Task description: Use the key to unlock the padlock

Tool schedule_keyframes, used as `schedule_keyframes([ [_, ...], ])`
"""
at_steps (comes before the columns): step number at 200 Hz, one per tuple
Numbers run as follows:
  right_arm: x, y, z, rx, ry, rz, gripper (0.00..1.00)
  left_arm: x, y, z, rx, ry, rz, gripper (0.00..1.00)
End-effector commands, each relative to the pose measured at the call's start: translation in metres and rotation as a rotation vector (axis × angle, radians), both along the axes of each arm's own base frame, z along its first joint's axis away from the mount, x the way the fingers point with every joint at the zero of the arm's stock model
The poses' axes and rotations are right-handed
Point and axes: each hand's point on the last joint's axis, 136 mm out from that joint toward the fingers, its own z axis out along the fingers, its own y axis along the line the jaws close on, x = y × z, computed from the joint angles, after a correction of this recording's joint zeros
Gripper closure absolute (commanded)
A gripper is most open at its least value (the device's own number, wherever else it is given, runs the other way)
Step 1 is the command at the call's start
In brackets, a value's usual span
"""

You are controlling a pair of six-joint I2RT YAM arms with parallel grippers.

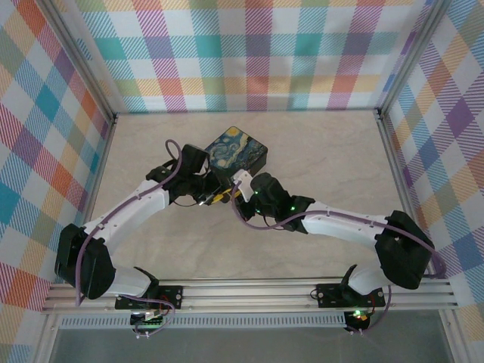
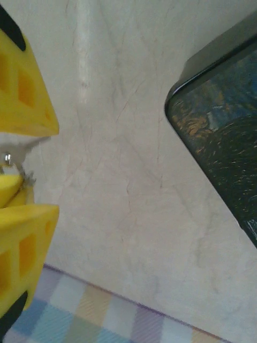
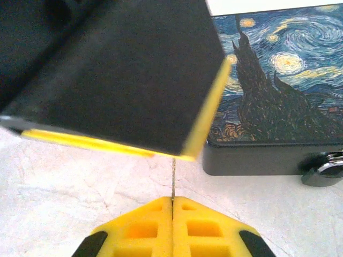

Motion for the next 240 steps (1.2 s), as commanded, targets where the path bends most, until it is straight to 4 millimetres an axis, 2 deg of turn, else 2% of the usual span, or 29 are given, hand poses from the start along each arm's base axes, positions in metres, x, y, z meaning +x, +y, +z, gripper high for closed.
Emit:
schedule_keyframes([
  [1, -0.017, -0.004, 0.000, 0.072, 0.130, 0.062, 1.00, 0.003, 0.016, 0.025, 0.062, -0.143, -0.094, 0.56],
  [19, -0.023, -0.007, 0.002, 0.123, 0.206, 0.099, 1.00, 0.001, 0.012, 0.029, 0.023, -0.196, -0.176, 0.52],
  [41, -0.030, -0.012, 0.006, 0.206, 0.278, 0.145, 1.00, -0.012, -0.018, 0.046, -0.161, -0.285, -0.346, 0.45],
  [61, -0.038, -0.015, 0.011, 0.278, 0.337, 0.199, 1.00, -0.019, -0.026, 0.055, -0.222, -0.342, -0.414, 0.44],
  [119, -0.045, -0.019, 0.033, 0.355, 0.400, 0.289, 1.00, -0.042, -0.019, 0.067, -0.183, -0.500, -0.555, 0.45],
  [185, -0.039, -0.021, 0.053, 0.446, 0.426, 0.324, 1.00, -0.040, -0.025, 0.054, -0.234, -0.479, -0.544, 0.54],
  [193, -0.038, -0.020, 0.056, 0.453, 0.423, 0.329, 1.00, -0.037, -0.028, 0.059, -0.246, -0.509, -0.545, 0.54],
  [222, -0.035, -0.017, 0.059, 0.464, 0.433, 0.334, 1.00, -0.040, -0.032, 0.059, -0.256, -0.507, -0.554, 0.55],
  [240, -0.034, -0.015, 0.059, 0.471, 0.439, 0.342, 1.00, -0.041, -0.035, 0.059, -0.258, -0.505, -0.559, 0.59],
])
